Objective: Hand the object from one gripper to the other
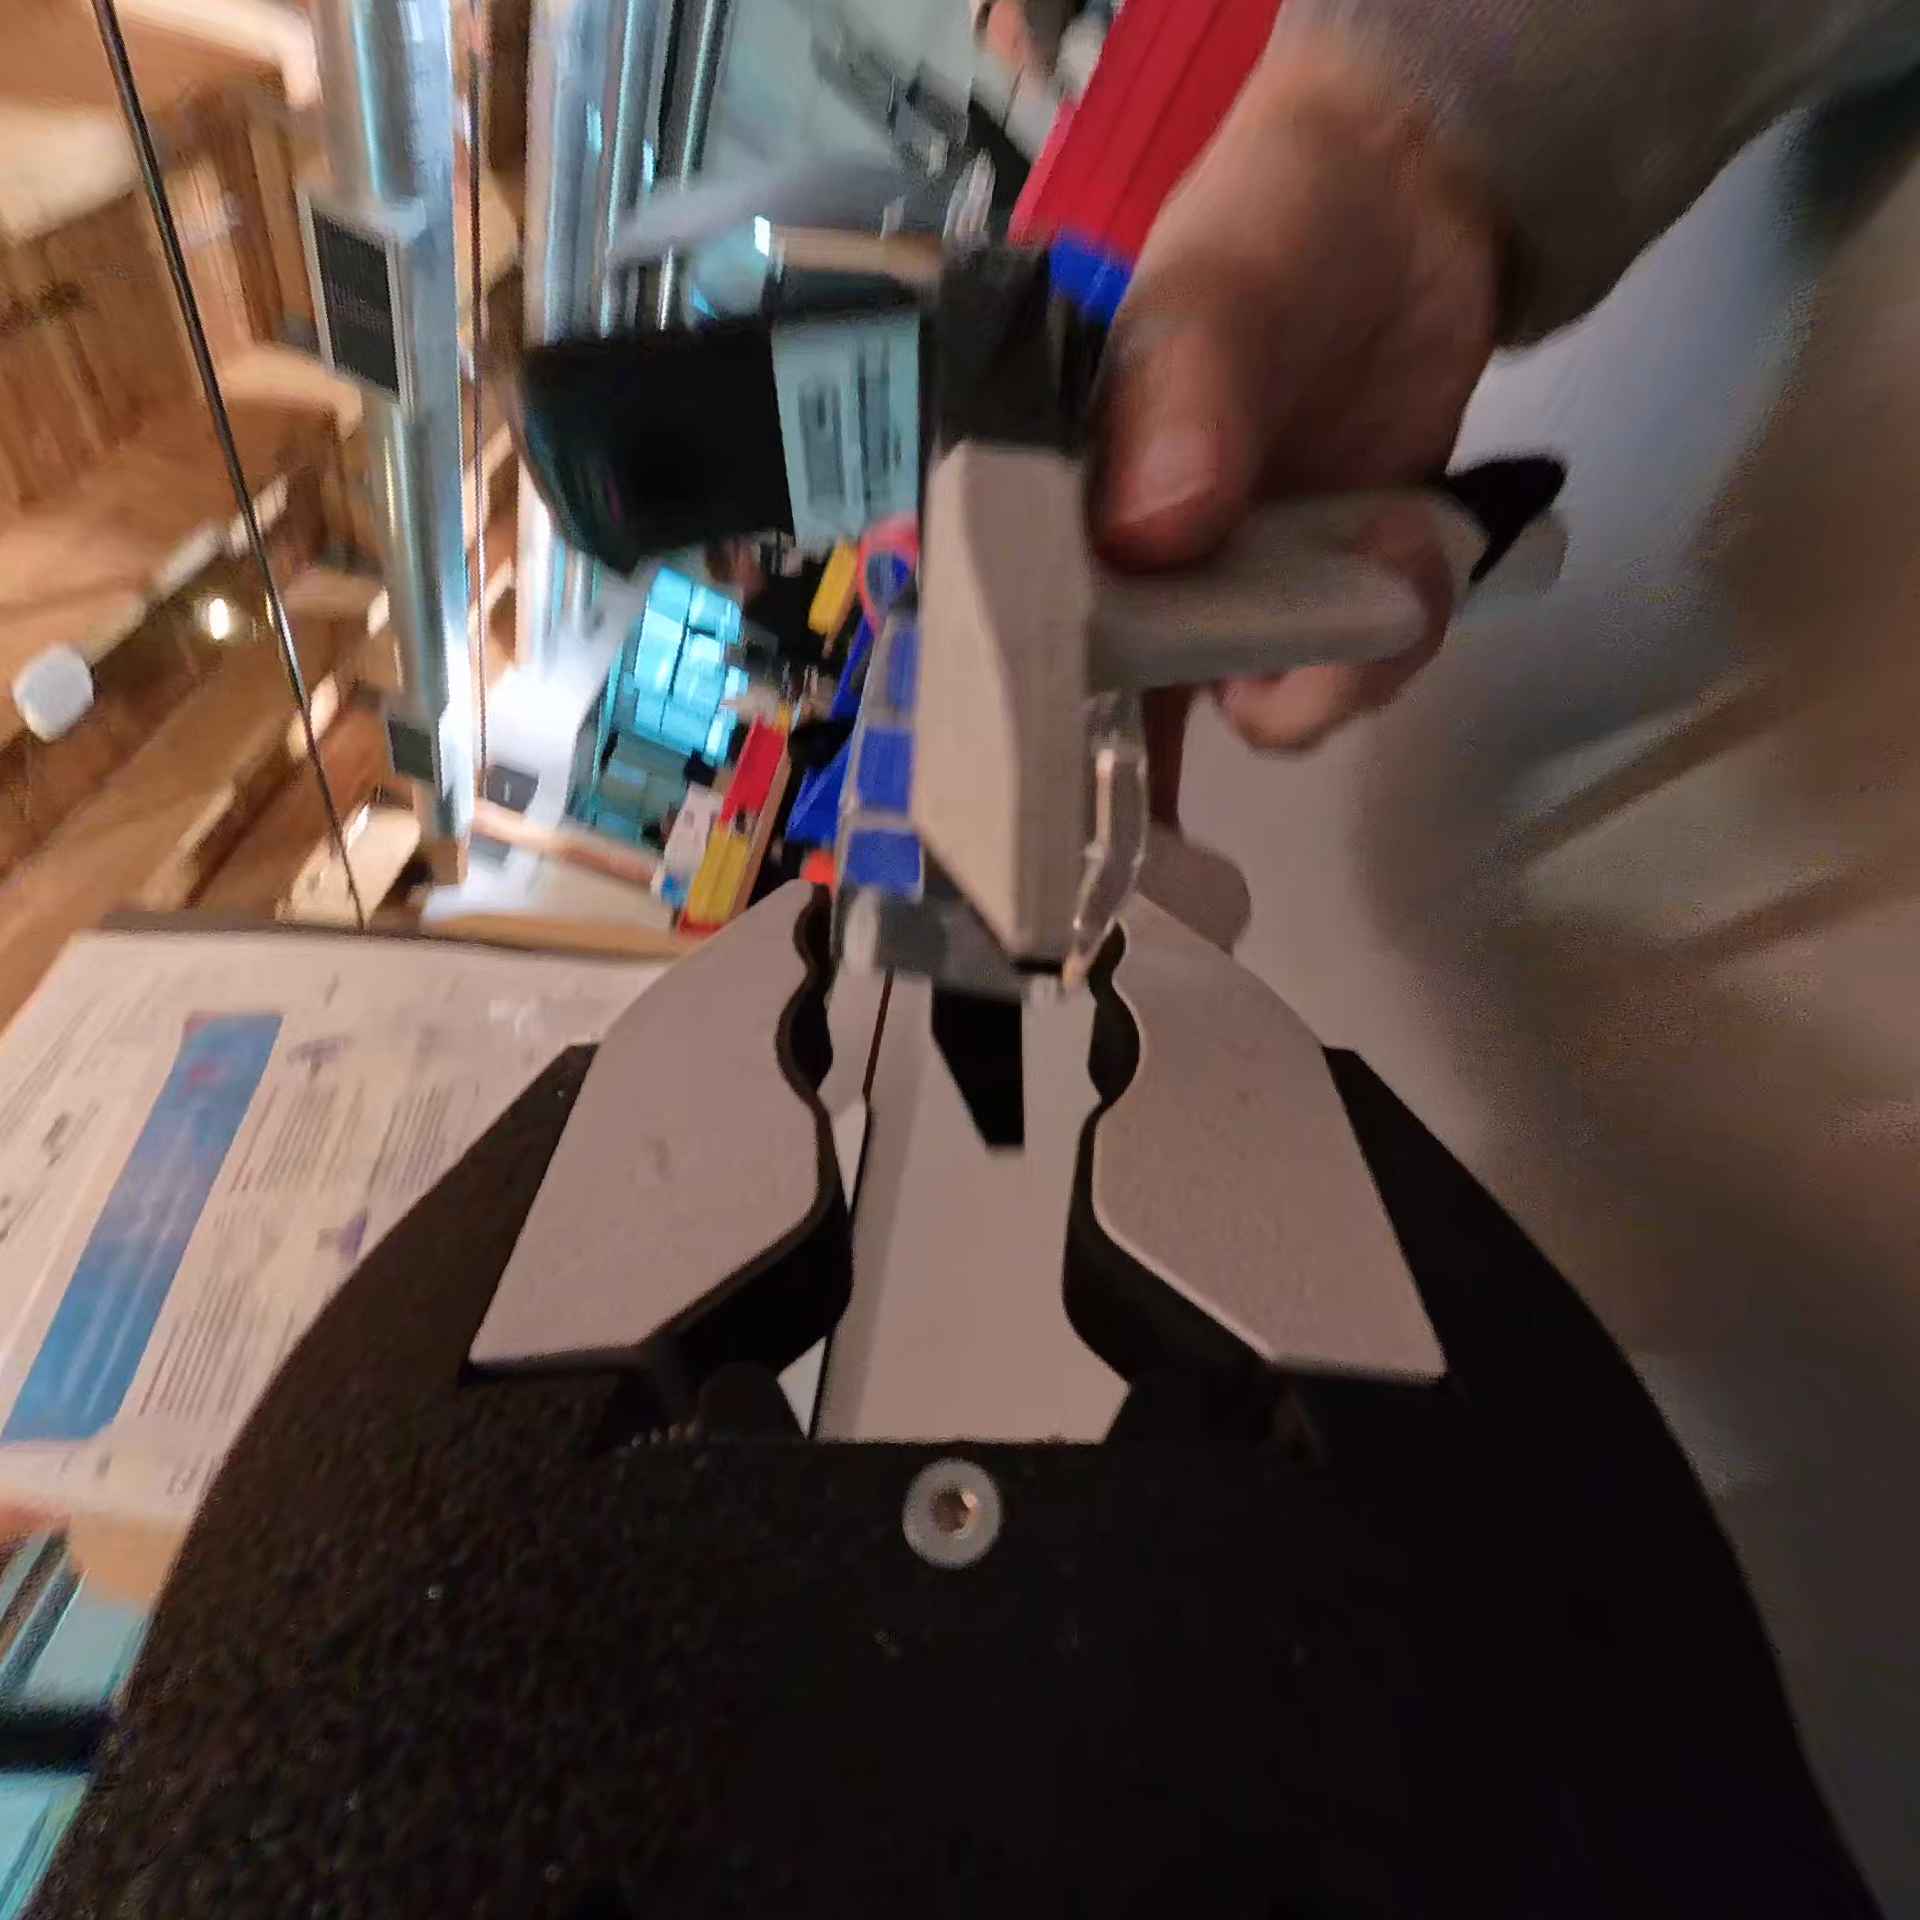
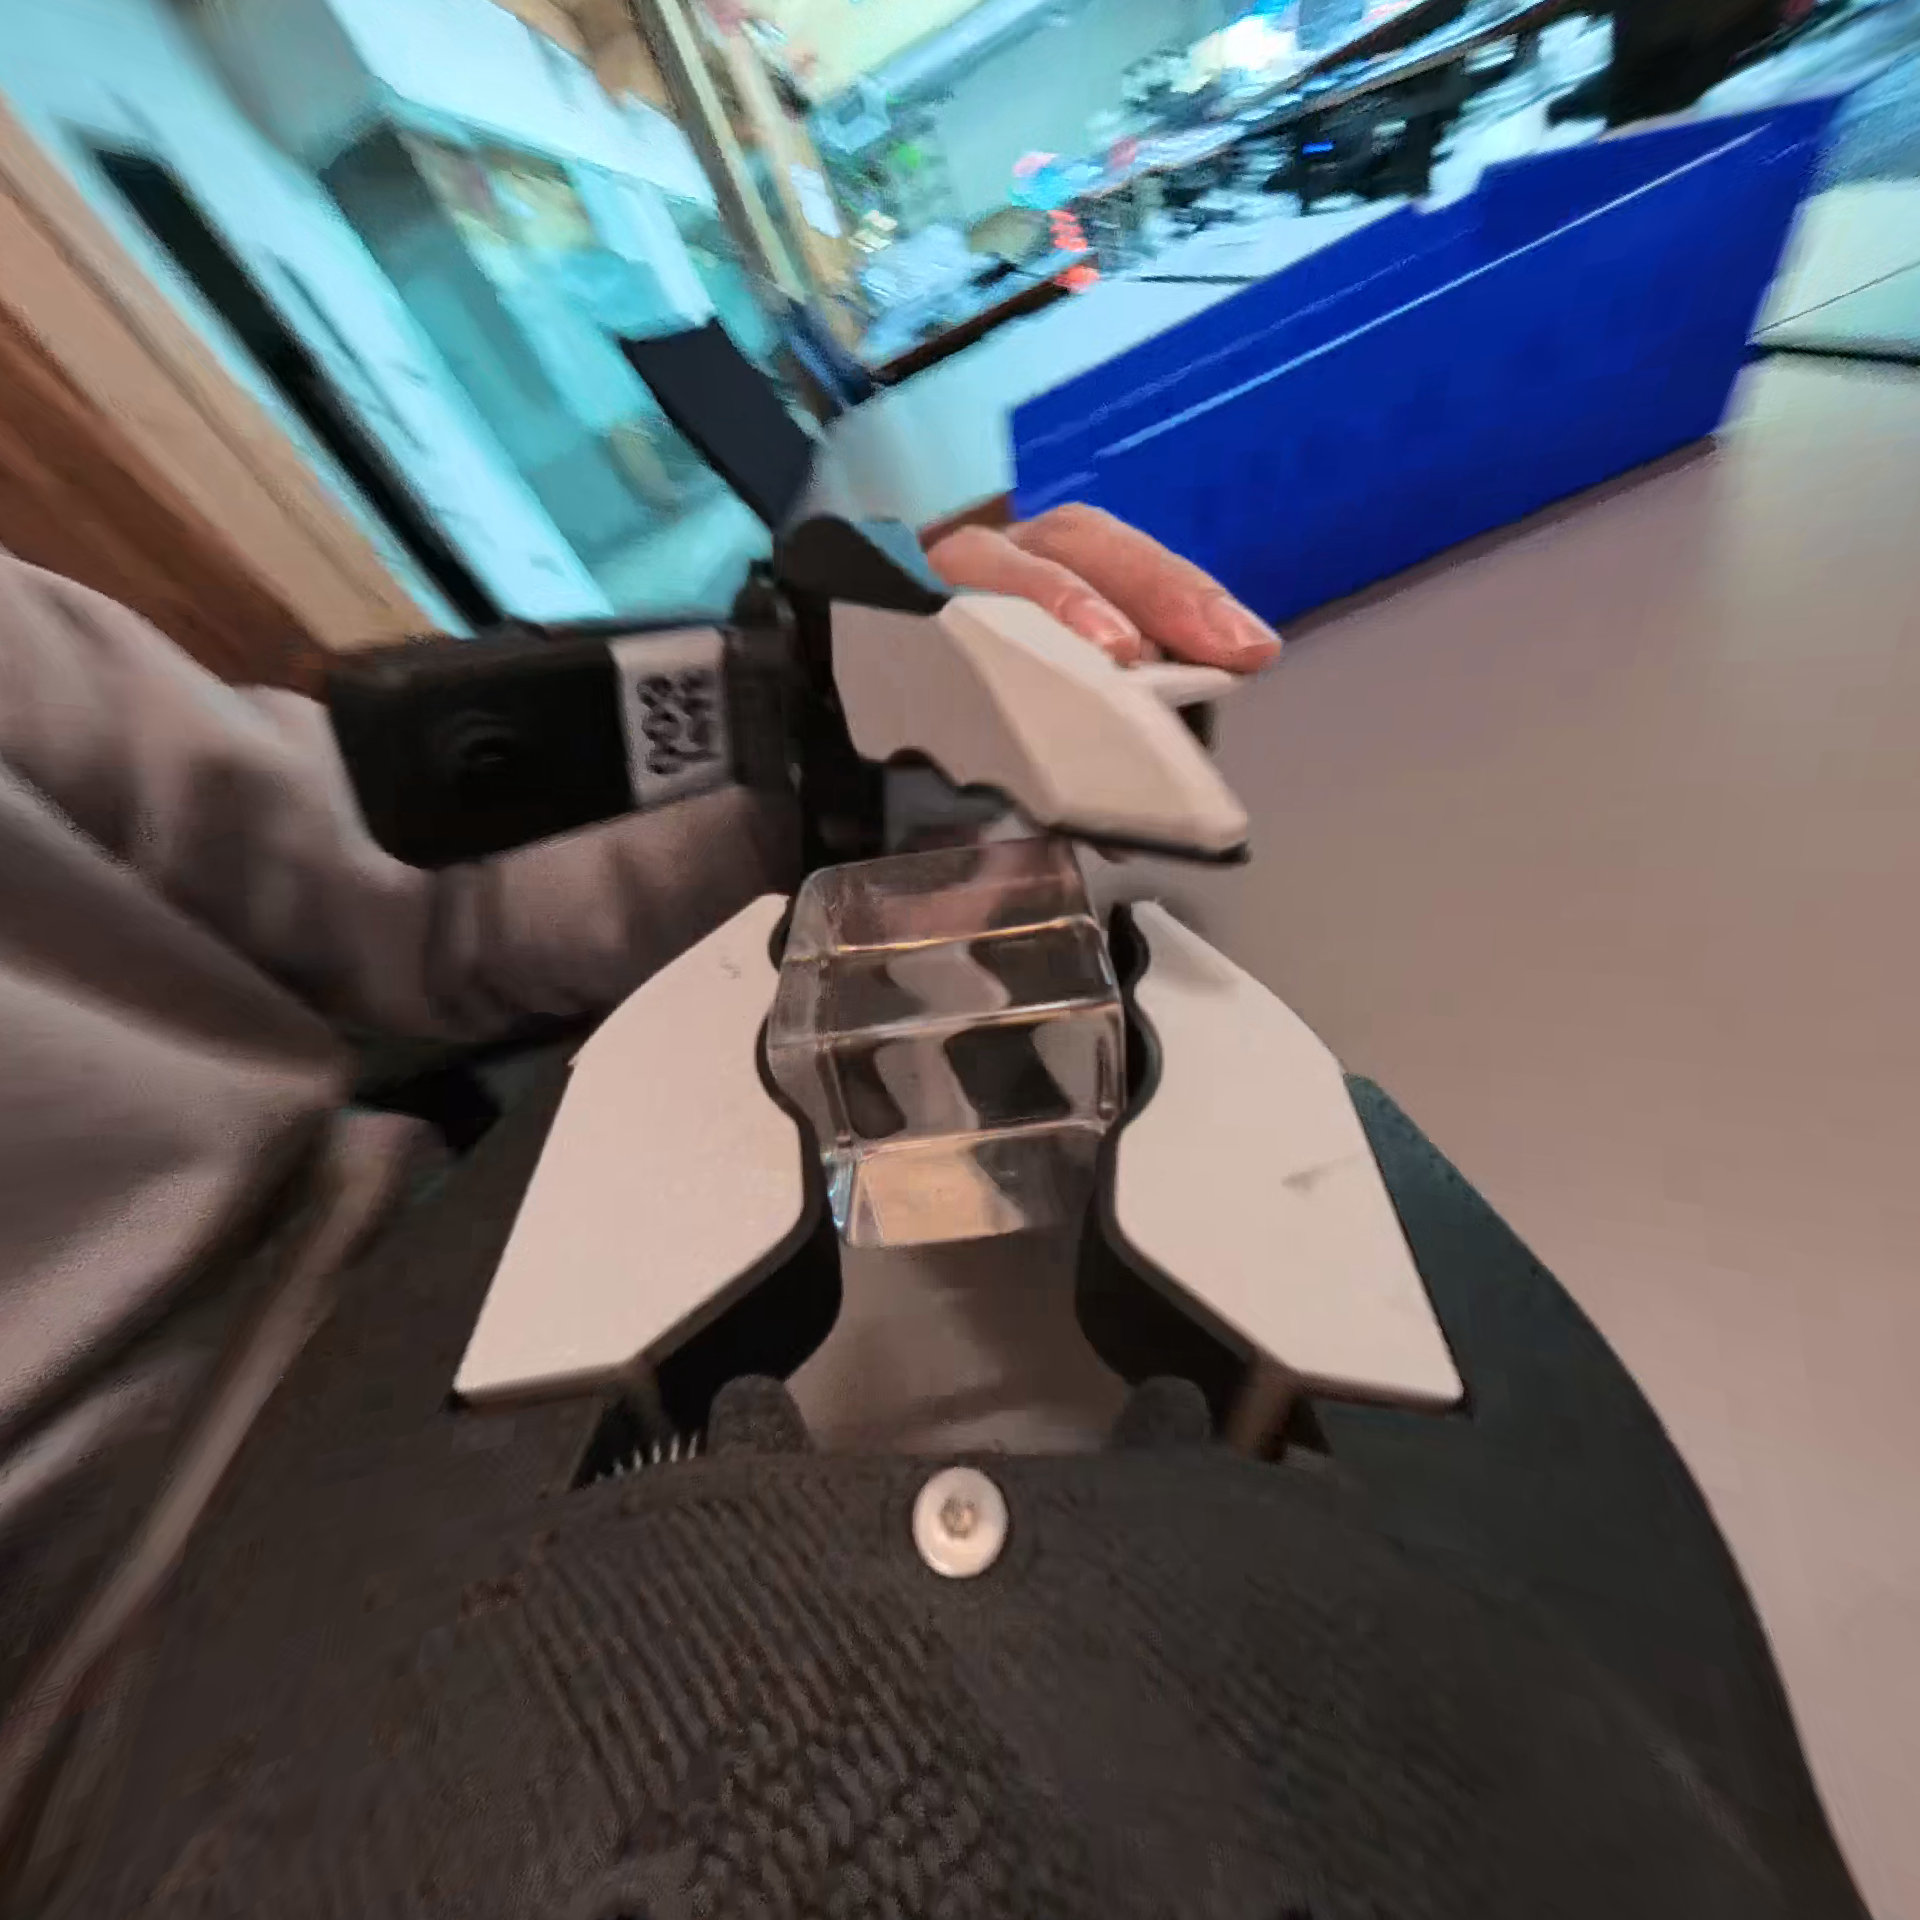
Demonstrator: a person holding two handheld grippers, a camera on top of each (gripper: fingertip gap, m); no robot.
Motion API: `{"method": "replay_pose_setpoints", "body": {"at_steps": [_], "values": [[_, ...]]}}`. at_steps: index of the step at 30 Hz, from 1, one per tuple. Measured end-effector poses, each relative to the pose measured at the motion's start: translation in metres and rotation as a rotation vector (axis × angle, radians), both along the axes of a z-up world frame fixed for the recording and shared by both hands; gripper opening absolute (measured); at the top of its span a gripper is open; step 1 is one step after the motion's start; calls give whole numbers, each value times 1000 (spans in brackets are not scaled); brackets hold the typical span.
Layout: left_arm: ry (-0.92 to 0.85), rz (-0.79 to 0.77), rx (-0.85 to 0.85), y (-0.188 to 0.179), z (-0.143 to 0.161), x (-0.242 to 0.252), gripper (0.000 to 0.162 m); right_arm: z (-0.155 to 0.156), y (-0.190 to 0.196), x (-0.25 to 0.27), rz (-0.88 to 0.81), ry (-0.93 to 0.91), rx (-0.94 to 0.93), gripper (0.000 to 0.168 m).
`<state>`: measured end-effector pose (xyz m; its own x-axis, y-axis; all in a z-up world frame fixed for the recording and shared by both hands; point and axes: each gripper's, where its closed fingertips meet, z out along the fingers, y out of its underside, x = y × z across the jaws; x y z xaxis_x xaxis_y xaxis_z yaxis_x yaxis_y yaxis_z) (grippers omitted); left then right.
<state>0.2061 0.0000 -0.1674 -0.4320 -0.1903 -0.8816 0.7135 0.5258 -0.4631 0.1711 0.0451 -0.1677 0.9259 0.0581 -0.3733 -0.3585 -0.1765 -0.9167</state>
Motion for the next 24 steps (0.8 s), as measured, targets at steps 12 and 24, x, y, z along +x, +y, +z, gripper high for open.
{"method": "replay_pose_setpoints", "body": {"at_steps": [12, 24], "values": [[945, 106, -462, 6, -11, 25, 58, -2, -64, 104, -698, -1389, -787, 55], [1154, 29, -499, -12, -16, 11, 61, -15, -36, 90, -617, -1550, -884, 55]]}}
